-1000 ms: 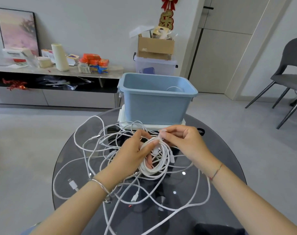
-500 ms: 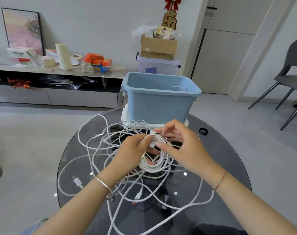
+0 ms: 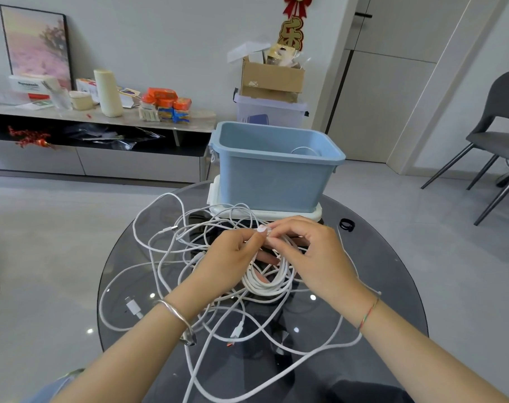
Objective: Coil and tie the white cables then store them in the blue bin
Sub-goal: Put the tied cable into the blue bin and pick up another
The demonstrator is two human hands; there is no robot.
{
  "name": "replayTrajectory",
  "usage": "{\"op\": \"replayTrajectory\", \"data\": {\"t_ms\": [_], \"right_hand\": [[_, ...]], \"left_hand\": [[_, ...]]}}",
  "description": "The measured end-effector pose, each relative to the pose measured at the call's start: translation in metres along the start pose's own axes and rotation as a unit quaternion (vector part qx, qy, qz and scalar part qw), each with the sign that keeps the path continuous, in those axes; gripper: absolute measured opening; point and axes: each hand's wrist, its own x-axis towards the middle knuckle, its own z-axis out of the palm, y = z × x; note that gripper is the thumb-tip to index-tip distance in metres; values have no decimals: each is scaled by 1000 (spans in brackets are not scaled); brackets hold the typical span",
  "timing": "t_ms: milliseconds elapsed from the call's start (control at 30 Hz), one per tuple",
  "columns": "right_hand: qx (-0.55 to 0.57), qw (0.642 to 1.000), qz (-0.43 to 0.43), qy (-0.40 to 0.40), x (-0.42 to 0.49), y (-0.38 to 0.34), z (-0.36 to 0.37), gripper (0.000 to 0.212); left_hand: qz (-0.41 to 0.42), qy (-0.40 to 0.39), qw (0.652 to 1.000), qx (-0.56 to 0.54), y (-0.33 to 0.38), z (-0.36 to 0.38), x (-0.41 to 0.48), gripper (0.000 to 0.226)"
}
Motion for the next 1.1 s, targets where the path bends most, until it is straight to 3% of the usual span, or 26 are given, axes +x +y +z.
{"op": "replayTrajectory", "data": {"t_ms": [167, 300, 500, 633, 767, 933, 1100], "right_hand": [[63, 997, 35, 29, 1, 2, 1, 5], [103, 991, 66, 53, 3, 2, -2, 10], [155, 979, 126, 24, 4, 2, -5, 17], [60, 996, 70, -1, 2, 1, -4, 17], [-14, 999, -3, 37, 3, 0, -6, 8], [-23, 997, 12, 78, 3, 3, -11, 6], [-111, 979, -133, 104, 0, 1, -7, 7]], "left_hand": [[20, -24, 999, -5, 0, -2, 1, 31], [14, -72, 996, -43, -3, -5, 0, 43], [4, -83, 996, -34, 0, -10, -1, 24], [-3, -63, 998, -24, 0, -7, -2, 22], [-1, -54, 998, -18, -5, -5, 0, 23], [-6, -36, 999, -12, -3, 0, -1, 27], [13, 3, 1000, -12, 0, -1, -1, 21]]}}
